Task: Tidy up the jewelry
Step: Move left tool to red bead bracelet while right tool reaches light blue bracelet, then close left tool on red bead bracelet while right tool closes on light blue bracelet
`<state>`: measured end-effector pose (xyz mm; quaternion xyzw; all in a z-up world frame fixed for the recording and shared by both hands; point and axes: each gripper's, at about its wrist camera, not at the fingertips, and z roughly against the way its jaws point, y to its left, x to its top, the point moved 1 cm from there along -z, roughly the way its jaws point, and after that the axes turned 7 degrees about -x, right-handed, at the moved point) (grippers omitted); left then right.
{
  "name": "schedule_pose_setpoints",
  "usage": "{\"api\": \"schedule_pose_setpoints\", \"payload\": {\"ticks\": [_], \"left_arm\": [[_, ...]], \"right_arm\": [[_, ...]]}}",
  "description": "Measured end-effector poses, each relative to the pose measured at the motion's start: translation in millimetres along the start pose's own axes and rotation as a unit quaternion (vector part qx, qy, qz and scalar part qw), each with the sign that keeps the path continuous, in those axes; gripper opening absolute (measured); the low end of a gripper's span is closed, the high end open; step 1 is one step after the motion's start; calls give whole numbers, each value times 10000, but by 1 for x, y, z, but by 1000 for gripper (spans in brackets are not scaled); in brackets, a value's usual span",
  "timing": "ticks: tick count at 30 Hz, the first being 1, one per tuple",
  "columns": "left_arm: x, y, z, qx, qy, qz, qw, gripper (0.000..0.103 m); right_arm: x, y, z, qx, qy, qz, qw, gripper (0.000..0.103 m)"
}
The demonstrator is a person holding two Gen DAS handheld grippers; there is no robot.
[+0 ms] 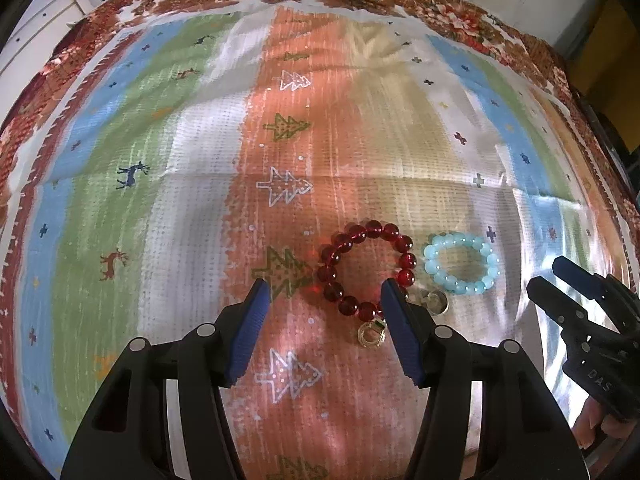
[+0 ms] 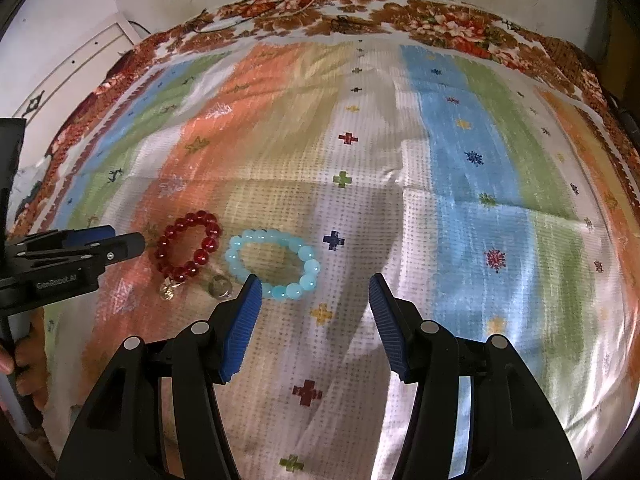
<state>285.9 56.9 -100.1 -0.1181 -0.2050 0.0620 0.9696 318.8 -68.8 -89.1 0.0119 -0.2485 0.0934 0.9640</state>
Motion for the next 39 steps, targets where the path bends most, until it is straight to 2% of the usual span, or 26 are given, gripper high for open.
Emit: {"api": "schedule_pose_setpoints", "payload": {"ticks": [24, 34, 37, 38, 39], "left_arm": [[14, -1, -42, 153, 303, -164, 9993, 58], [15, -1, -50, 285, 363, -320, 9984, 58], [14, -2, -51, 437, 365, -421, 9975, 49], [13, -2, -50, 461, 355, -442, 9973, 42], [13, -1, -50, 490, 351, -461, 9971, 39]], "right_arm": [[10, 5, -53, -32, 512, -10, 9987, 55], [11, 12, -59, -183, 486, 206, 9984, 57], [9, 14, -58, -225, 475, 358, 9980, 57], [9, 15, -58, -265, 477, 432, 9976, 53], [8, 15, -58, -331, 479, 478, 9972, 43]]}}
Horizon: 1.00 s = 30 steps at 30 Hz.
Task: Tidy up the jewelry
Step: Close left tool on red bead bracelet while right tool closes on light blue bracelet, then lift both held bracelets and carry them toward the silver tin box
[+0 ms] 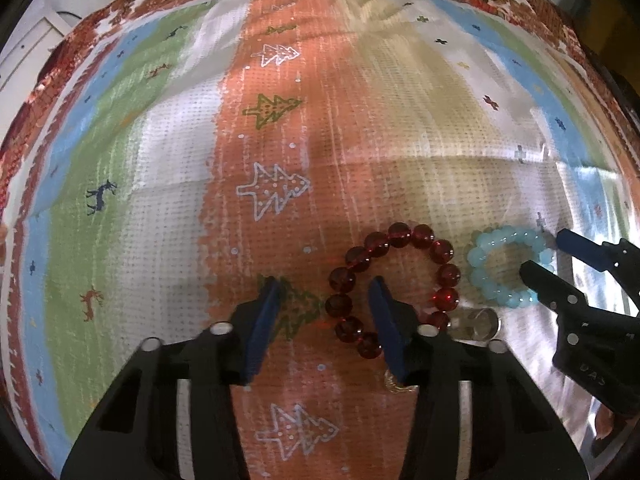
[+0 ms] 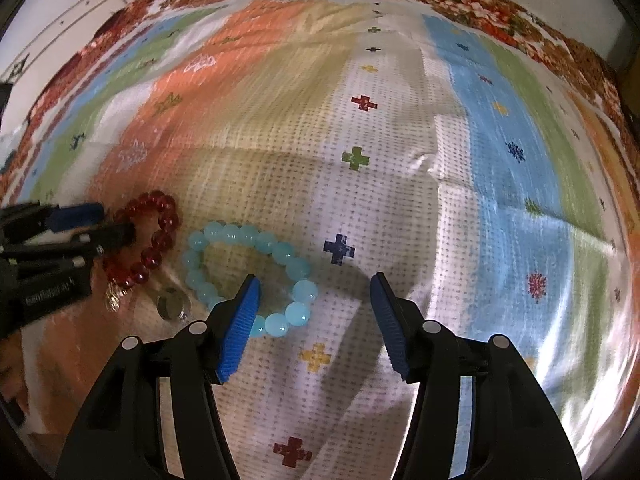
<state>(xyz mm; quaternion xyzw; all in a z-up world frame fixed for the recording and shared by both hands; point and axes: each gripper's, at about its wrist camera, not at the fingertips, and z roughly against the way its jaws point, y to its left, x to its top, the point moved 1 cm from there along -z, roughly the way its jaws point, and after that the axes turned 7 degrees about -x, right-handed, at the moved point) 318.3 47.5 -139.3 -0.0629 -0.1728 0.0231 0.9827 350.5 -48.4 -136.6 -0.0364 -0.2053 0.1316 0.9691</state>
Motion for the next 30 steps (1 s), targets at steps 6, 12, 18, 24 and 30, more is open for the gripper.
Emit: {"api": "schedule_pose_setpoints", "payload": {"ticks": [6, 12, 18, 24, 30], "left_arm": [[0, 4, 1, -235, 48, 3, 9997, 13], [-1, 6, 1, -206, 154, 28, 9997, 13], [-11, 2, 6, -184, 188, -60, 9996, 13], [-19, -1, 14, -182, 197, -67, 9996, 13], [-29, -3, 26, -218, 138, -26, 9997, 13]], "right_arm": [[-2, 0, 1, 73, 74, 95, 9999, 12], [-4, -3, 3, 100, 121, 89, 9998, 12], [-9, -1, 8, 107, 144, 103, 9998, 12], [-14, -4, 20, 169, 73, -2, 9998, 12], [-21, -2, 37, 243, -16, -15, 9997, 12]]}}
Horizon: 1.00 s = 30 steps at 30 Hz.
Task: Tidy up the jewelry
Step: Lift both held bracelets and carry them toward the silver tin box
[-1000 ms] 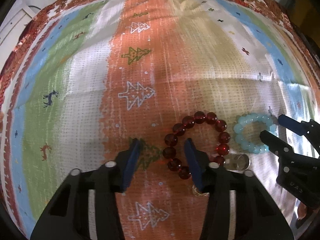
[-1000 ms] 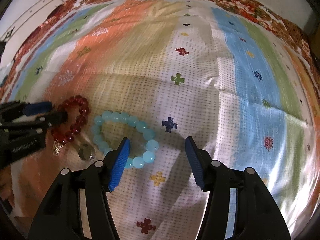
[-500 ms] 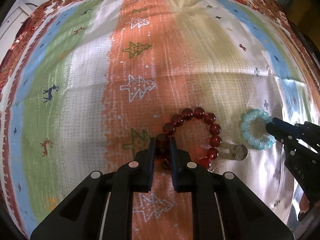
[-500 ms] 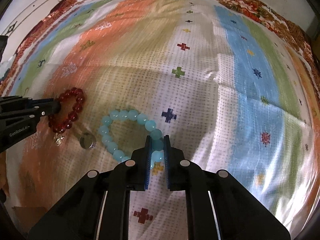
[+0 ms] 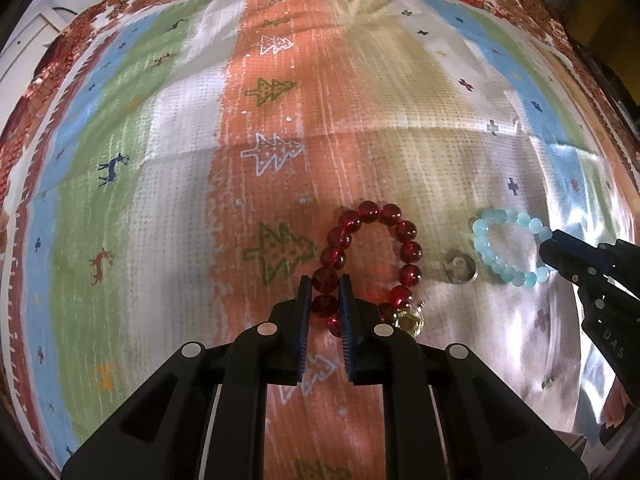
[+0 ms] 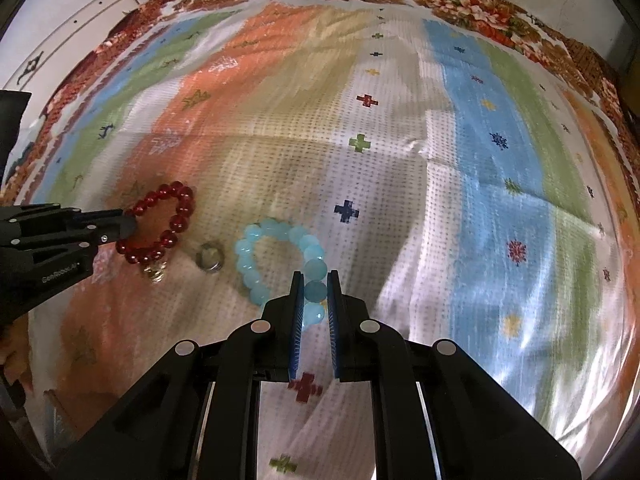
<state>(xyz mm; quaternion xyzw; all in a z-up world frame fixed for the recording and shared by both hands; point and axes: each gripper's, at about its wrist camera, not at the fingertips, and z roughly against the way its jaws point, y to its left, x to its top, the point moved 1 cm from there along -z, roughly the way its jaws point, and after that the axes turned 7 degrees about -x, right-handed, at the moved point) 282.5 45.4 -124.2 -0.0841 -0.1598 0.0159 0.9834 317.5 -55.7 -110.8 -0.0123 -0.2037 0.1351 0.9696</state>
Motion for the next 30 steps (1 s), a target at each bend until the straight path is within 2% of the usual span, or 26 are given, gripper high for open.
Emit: {"api": "schedule_pose_setpoints", "payload": {"ticks": [30], "left_arm": [[-24, -11, 64, -326, -567, 128, 9978, 13]], "right_arm": [[-22, 7, 59, 230, -428, -61, 9988, 12]]}}
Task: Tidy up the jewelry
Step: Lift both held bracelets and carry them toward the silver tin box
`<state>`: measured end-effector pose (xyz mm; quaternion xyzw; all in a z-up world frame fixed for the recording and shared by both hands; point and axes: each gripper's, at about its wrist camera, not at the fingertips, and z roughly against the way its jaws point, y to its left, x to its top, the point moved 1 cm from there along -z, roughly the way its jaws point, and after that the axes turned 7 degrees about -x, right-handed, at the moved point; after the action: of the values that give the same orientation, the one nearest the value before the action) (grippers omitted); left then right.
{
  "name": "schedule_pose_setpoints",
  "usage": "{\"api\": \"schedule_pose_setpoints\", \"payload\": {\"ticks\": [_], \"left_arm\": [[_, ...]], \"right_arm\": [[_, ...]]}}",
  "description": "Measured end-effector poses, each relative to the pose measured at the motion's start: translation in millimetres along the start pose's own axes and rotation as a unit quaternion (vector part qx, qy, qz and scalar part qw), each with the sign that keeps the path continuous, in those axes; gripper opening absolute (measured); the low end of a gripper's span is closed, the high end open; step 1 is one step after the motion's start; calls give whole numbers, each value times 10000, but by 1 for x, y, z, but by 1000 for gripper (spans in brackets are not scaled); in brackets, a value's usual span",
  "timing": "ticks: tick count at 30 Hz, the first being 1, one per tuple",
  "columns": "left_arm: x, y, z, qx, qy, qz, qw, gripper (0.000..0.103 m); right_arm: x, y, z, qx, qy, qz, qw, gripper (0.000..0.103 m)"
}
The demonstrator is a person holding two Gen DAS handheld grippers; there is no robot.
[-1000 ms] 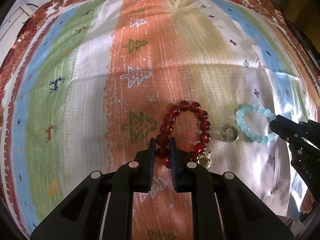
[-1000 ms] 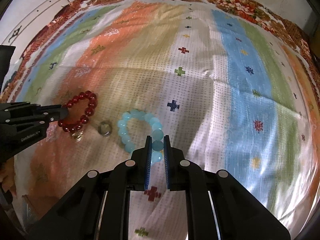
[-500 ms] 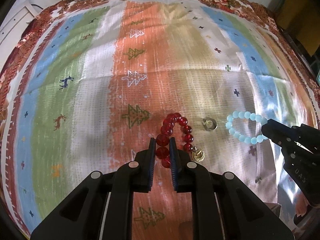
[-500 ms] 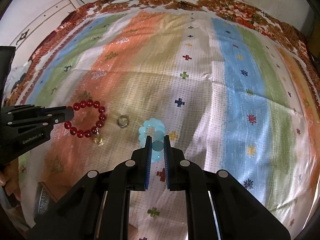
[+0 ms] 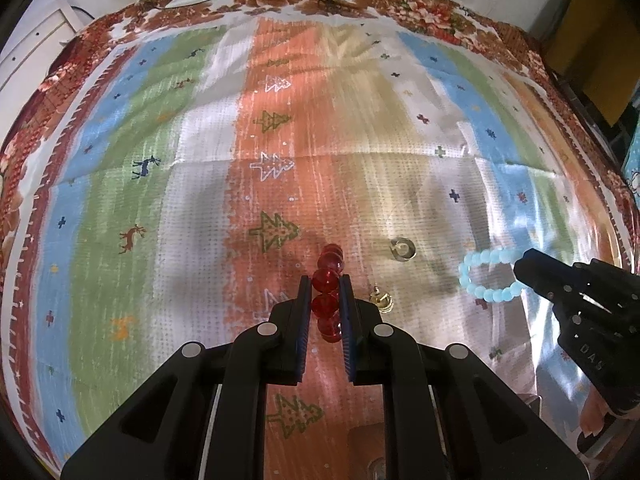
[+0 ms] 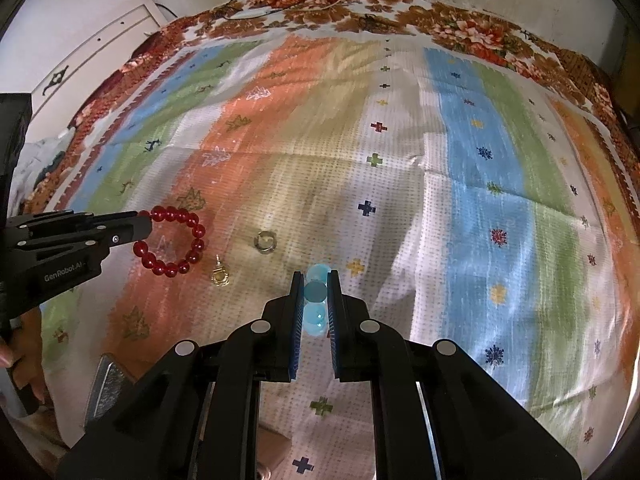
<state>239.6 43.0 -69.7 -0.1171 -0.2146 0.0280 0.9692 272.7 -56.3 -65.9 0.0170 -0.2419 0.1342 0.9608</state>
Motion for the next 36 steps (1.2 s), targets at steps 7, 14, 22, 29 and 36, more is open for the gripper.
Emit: {"api": "schedule_pose_setpoints", "payload": {"ticks": [7, 14, 22, 29, 36], "left_arm": [[-7, -7, 20, -119, -209, -54, 9997, 5], [-12, -6, 26, -115, -243, -33, 9996, 5], [-10, 14, 17, -52, -109, 281, 9995, 5], [-11, 28, 8, 79, 40, 502, 9987, 6], [-13, 35, -4, 234, 249, 535, 9980, 27]], "right_arm": [[-5, 6, 12, -35, -151, 181, 9997, 12], [-9, 9, 18, -3, -188, 192, 9996, 12], [-10, 8, 16, 40, -151, 153, 9998, 12], [-10, 8, 14, 50, -126, 171, 9998, 12], [-11, 10, 12, 76, -103, 200, 9997, 12]]}}
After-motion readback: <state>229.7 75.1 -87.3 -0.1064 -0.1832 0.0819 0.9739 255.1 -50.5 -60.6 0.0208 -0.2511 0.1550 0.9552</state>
